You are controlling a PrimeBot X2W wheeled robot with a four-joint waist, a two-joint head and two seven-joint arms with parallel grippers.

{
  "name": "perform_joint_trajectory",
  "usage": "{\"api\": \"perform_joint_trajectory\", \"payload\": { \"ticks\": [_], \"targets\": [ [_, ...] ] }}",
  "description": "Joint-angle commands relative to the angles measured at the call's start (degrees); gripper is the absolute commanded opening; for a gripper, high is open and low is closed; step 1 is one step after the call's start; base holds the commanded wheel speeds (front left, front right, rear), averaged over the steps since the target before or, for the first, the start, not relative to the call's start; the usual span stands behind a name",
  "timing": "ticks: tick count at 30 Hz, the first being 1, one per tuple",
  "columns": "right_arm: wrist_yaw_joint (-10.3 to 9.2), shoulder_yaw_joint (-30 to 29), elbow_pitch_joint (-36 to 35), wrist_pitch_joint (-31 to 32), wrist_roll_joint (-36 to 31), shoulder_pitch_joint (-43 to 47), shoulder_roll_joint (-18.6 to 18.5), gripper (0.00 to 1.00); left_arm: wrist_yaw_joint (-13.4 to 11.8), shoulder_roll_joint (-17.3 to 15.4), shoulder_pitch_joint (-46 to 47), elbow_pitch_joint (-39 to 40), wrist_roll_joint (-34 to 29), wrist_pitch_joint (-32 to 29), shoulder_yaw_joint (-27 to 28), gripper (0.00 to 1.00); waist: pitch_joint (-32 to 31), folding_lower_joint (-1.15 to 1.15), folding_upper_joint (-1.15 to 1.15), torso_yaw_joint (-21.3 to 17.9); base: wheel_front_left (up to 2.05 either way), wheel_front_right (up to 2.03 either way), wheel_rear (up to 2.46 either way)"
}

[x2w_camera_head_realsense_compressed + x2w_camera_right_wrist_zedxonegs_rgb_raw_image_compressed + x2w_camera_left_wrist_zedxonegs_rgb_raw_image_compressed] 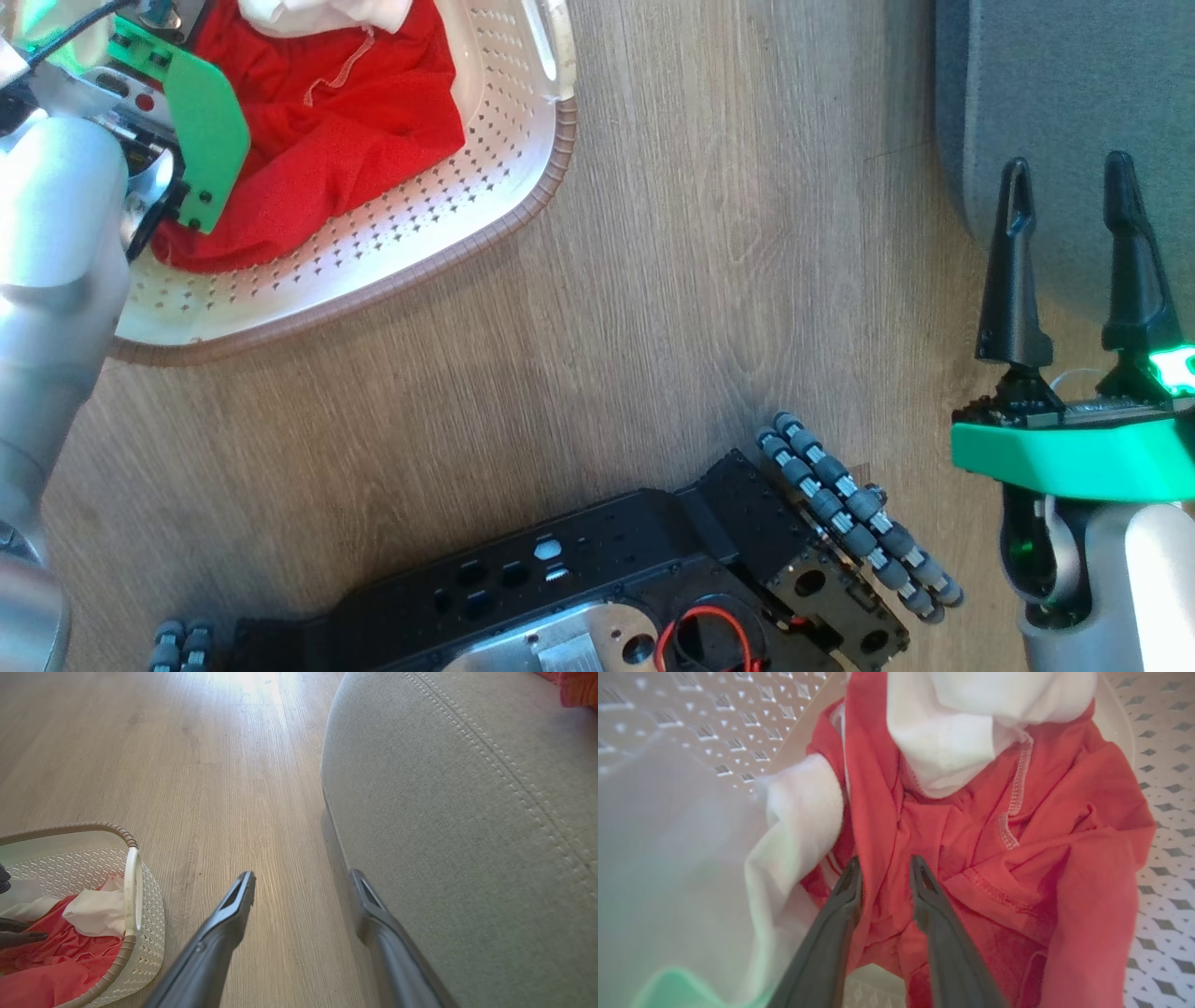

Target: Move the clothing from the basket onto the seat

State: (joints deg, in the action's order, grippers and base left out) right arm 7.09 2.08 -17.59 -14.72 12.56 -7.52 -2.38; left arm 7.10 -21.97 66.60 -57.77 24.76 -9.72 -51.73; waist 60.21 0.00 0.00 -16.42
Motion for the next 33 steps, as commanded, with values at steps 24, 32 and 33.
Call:
{"api": "perform_joint_trajectory", "payload": {
  "ticks": [24, 32, 33],
  "targets": [
    [0.40, 1.25, -1.08, -0.28, -0.30, 2.07, -0.50, 1.00, 0.36, -0.17, 1.49, -0.03, 4.31, 4.60, -0.84, 0.00, -0.36, 0.00, 0.00, 0.84, 0.00, 0.00, 0.00],
    [0.40, -0.07, 1.06, -0.28, -1.28, -0.57, -0.50, 1.00, 0.37, 2.10, -0.28, 3.88, 9.20, 9.82, 0.71, 0.00, -6.20, 0.00, 0.00, 4.80, 0.00, 0.00, 0.00],
    [0.40, -0.38, 1.43, -0.28, -1.46, -0.75, -0.50, 1.00, 0.37, 2.35, -0.75, 4.48, 10.01, 10.55, 1.01, 0.00, -7.22, 0.00, 0.00, 5.45, 0.00, 0.00, 0.00]
  ]
}}
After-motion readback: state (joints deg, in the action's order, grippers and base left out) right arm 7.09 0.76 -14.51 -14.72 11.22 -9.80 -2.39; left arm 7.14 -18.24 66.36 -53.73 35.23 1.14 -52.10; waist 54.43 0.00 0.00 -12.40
